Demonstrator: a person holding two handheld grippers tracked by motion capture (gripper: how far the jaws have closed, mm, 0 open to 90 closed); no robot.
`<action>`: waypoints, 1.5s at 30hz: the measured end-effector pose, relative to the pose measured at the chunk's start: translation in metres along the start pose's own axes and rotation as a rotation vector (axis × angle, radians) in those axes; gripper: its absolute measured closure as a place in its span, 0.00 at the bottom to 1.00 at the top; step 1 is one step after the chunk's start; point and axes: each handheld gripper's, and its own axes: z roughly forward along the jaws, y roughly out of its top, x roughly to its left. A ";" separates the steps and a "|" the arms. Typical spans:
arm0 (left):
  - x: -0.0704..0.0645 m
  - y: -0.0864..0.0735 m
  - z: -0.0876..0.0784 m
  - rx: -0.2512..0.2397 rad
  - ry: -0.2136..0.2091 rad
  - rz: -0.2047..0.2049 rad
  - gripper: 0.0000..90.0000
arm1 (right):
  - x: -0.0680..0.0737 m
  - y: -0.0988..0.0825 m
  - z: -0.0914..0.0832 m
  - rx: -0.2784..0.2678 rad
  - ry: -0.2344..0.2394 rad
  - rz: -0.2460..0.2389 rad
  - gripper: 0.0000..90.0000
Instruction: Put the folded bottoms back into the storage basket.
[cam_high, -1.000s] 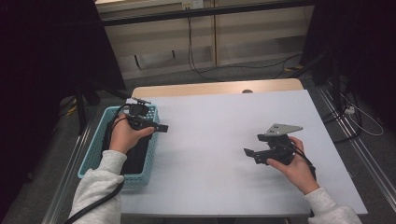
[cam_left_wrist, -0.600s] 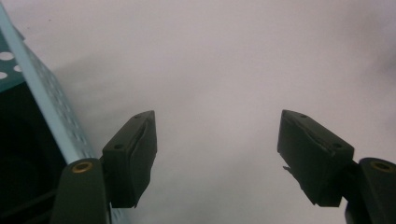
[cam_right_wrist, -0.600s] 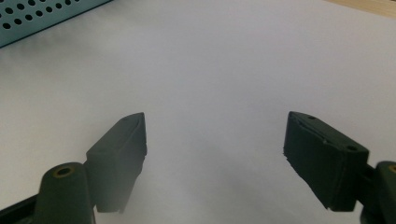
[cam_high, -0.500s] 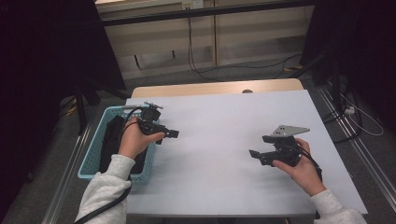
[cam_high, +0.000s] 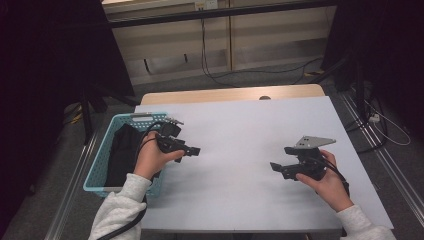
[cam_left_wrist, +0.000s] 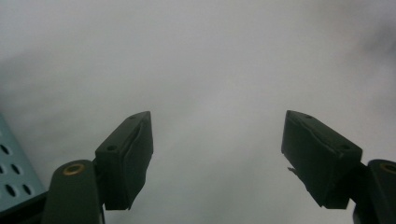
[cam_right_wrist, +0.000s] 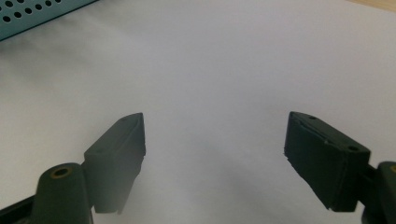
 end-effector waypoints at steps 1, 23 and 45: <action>-0.001 -0.001 0.001 0.001 0.000 0.008 0.27 | 0.000 0.000 -0.001 0.003 0.001 -0.003 0.22; -0.014 -0.041 0.020 -0.059 -0.059 -0.011 0.22 | -0.003 -0.015 -0.014 0.010 -0.002 0.011 0.21; -0.012 -0.056 0.023 -0.057 -0.077 -0.001 0.17 | -0.007 -0.024 -0.020 0.032 -0.011 0.005 0.20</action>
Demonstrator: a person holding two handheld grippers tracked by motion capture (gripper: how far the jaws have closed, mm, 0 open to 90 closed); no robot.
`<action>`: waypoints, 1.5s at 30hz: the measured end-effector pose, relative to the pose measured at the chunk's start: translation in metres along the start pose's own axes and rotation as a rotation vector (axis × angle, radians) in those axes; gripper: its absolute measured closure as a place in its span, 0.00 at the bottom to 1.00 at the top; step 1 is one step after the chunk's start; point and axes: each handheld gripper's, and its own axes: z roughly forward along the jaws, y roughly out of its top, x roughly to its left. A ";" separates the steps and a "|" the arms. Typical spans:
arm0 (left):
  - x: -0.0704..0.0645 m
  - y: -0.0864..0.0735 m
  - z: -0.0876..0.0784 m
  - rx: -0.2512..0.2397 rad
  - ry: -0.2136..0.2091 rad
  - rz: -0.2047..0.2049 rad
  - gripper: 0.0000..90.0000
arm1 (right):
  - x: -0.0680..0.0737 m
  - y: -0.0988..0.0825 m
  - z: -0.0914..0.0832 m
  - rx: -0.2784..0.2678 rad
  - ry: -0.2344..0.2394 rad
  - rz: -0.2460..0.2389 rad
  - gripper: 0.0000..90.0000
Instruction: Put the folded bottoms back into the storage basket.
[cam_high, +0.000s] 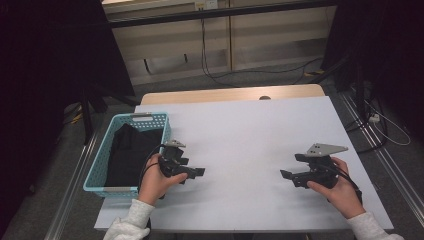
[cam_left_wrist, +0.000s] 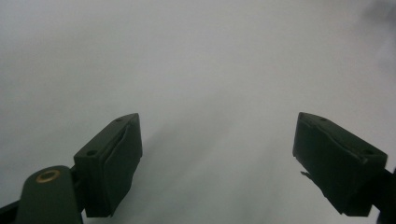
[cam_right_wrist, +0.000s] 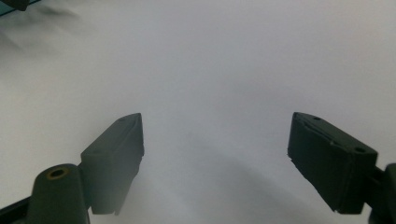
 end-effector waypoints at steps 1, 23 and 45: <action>0.000 0.000 0.000 0.001 -0.001 0.003 0.17 | 0.000 0.000 0.000 0.001 -0.001 0.001 0.20; 0.000 -0.006 -0.001 -0.010 -0.012 0.027 0.14 | 0.001 -0.007 -0.003 0.019 0.001 -0.011 0.18; -0.004 -0.011 -0.004 -0.013 -0.031 0.073 0.11 | 0.002 -0.013 -0.007 0.029 -0.007 -0.012 0.18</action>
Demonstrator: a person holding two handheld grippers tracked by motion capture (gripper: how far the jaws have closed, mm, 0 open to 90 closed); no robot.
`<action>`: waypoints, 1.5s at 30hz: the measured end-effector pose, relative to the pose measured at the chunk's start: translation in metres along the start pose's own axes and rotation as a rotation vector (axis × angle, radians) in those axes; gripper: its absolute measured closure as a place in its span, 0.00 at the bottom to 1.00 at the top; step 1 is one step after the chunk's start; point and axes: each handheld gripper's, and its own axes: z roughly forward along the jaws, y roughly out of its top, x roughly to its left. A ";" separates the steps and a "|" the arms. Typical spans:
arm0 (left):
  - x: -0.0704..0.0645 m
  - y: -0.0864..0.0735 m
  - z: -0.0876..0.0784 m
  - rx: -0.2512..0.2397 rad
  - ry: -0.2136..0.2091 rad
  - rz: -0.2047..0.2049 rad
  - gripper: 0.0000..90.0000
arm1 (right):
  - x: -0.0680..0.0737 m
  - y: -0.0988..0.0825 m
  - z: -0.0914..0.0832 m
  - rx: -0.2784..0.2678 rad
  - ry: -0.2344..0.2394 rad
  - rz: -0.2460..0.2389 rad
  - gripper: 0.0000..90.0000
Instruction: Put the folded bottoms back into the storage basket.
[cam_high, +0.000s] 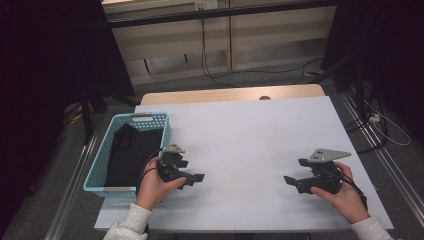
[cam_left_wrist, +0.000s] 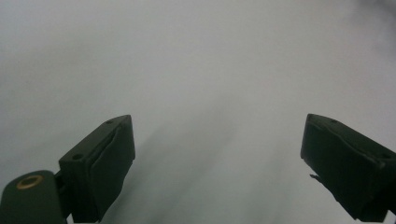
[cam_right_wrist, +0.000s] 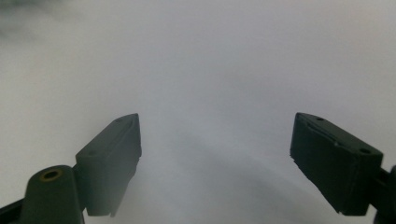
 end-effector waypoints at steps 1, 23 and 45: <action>0.000 0.000 0.000 0.000 0.000 0.001 0.11 | 0.000 0.000 0.000 0.001 0.000 -0.001 0.17; -0.001 0.000 0.001 -0.003 -0.005 0.015 0.10 | 0.000 -0.010 -0.006 0.011 -0.008 0.005 0.16; -0.001 -0.001 0.001 -0.001 -0.008 0.014 0.10 | 0.001 -0.012 -0.002 0.024 -0.006 -0.006 0.16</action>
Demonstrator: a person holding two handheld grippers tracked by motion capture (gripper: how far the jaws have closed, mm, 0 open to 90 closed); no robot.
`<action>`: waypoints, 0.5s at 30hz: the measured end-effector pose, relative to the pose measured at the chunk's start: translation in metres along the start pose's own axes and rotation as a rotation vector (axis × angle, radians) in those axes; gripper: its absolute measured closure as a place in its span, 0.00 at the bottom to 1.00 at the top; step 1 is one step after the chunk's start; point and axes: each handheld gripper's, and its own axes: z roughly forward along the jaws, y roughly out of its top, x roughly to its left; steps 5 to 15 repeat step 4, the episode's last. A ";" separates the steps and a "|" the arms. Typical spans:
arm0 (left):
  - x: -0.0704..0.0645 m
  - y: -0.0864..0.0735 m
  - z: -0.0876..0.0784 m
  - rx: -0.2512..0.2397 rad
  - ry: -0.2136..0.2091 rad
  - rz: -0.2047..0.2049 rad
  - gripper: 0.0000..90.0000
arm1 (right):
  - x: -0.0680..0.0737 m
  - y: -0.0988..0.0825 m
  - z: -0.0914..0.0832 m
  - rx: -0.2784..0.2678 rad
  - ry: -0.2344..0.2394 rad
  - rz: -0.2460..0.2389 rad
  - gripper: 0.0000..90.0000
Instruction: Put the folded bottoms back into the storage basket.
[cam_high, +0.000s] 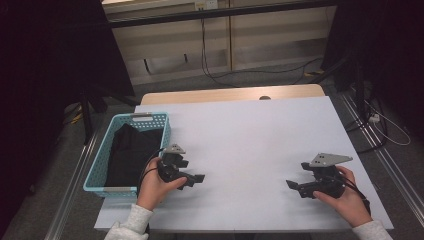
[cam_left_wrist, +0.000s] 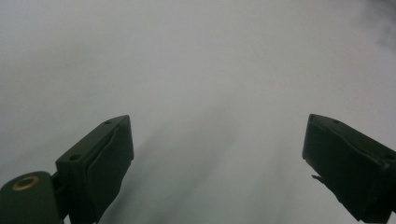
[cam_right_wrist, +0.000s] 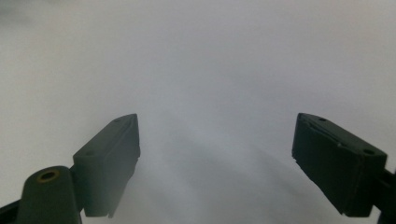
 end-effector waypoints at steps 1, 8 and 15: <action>0.000 0.000 0.000 0.000 0.001 0.000 0.10 | 0.000 0.000 0.000 0.001 -0.001 -0.001 0.16; 0.000 0.000 0.000 0.002 0.001 0.001 0.10 | 0.000 0.000 0.000 0.002 -0.001 -0.002 0.16; 0.000 0.000 0.000 0.002 0.001 0.001 0.10 | 0.000 0.000 0.000 0.002 -0.001 -0.002 0.16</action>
